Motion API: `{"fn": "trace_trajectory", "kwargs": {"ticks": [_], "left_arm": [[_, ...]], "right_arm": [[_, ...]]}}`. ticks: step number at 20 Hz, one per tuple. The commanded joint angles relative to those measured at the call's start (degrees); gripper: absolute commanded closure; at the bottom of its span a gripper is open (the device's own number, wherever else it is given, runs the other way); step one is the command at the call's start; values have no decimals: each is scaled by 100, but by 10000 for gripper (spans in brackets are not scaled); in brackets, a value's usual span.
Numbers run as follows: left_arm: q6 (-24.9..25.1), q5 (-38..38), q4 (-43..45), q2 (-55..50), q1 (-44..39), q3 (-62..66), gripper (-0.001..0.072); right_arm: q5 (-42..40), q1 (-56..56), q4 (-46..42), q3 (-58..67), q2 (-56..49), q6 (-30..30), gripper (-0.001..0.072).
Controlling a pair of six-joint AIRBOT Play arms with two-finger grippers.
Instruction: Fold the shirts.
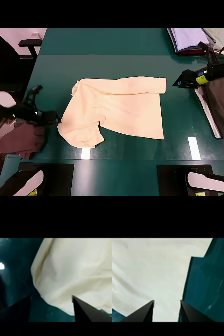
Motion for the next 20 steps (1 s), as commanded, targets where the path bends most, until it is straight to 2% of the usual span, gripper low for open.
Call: {"fn": "trace_trajectory", "kwargs": {"ticks": [1,4,7,9,10,11,15,16,17,19,20], "left_arm": [[-138,466,-116,223,24,-933,116],[-120,1091,-455,219,24,-1174,117],[-122,1408,-623,212,24,-1300,134],[-116,1491,-719,214,24,-1298,448],[-114,1488,-721,214,26,-1279,581],[-98,1425,-717,214,26,-1222,680],[76,1019,-675,227,24,-756,679],[79,977,-680,232,24,-662,679],[76,968,-717,232,24,-584,679],[79,979,-774,232,24,-522,679],[79,968,-796,232,24,-525,679]], "right_arm": [[-170,66,140,-490,299,-109,325],[-160,66,142,-490,302,-109,325],[-153,66,142,-490,302,-109,325],[-76,48,120,-492,302,-109,325],[20,11,87,-514,302,-111,325],[114,-76,87,-623,319,-111,325],[166,-809,74,-2153,651,-111,320],[166,-999,79,-2603,723,-114,201],[151,-1163,87,-3080,772,-114,116],[9,-1283,153,-3860,769,-120,146],[-120,-1244,177,-4146,769,-129,208]]}}
